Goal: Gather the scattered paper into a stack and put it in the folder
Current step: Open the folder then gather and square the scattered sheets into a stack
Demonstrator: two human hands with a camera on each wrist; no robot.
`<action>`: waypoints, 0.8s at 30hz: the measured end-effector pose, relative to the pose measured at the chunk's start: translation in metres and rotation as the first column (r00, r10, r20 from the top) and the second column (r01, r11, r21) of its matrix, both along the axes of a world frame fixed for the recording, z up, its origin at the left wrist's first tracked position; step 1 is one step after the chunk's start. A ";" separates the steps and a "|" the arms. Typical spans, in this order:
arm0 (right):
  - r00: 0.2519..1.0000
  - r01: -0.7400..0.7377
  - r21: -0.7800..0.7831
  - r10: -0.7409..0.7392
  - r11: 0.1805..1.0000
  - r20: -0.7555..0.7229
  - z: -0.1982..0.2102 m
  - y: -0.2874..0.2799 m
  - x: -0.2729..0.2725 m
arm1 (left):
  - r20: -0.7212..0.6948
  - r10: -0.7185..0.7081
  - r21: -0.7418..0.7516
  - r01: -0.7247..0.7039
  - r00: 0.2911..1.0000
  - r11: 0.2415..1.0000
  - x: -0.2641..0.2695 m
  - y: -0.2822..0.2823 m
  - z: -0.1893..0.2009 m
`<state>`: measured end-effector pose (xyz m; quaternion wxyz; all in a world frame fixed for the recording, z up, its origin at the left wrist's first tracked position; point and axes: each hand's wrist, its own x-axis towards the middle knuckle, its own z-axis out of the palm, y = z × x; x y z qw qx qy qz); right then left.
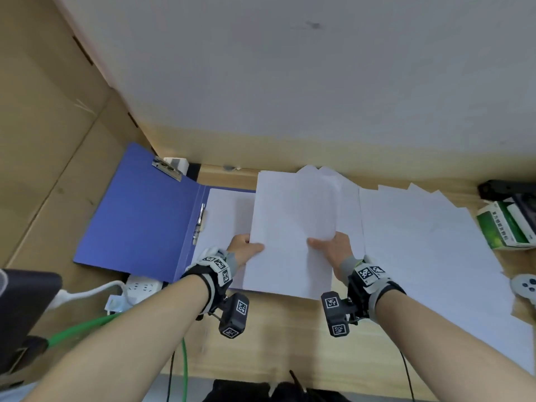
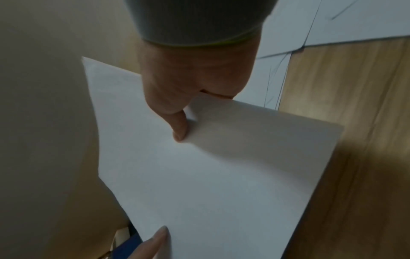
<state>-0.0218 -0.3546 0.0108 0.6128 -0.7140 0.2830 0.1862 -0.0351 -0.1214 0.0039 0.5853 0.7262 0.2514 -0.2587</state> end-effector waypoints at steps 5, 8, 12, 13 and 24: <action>0.997 -0.035 -0.048 0.032 0.998 -0.064 -0.022 0.051 0.006 | -0.103 -0.037 0.079 0.045 0.994 0.996 -0.007 0.061 -0.026; 0.997 -0.048 -0.062 0.044 0.997 -0.067 -0.032 0.086 0.008 | -0.132 0.017 0.134 0.001 0.991 0.991 -0.007 0.096 -0.041; 0.994 -0.083 -0.124 0.074 0.989 -0.075 -0.054 0.120 0.020 | -0.107 0.075 0.273 -0.043 0.991 0.961 -0.002 0.124 -0.056; 0.994 -0.084 -0.142 0.074 0.986 -0.076 -0.060 0.123 0.023 | -0.105 0.084 0.303 -0.048 0.991 0.952 -0.003 0.127 -0.057; 0.984 -0.143 -0.166 0.122 0.976 -0.129 -0.088 0.155 0.036 | -0.096 -0.046 0.575 0.093 0.994 0.813 -0.004 0.145 -0.078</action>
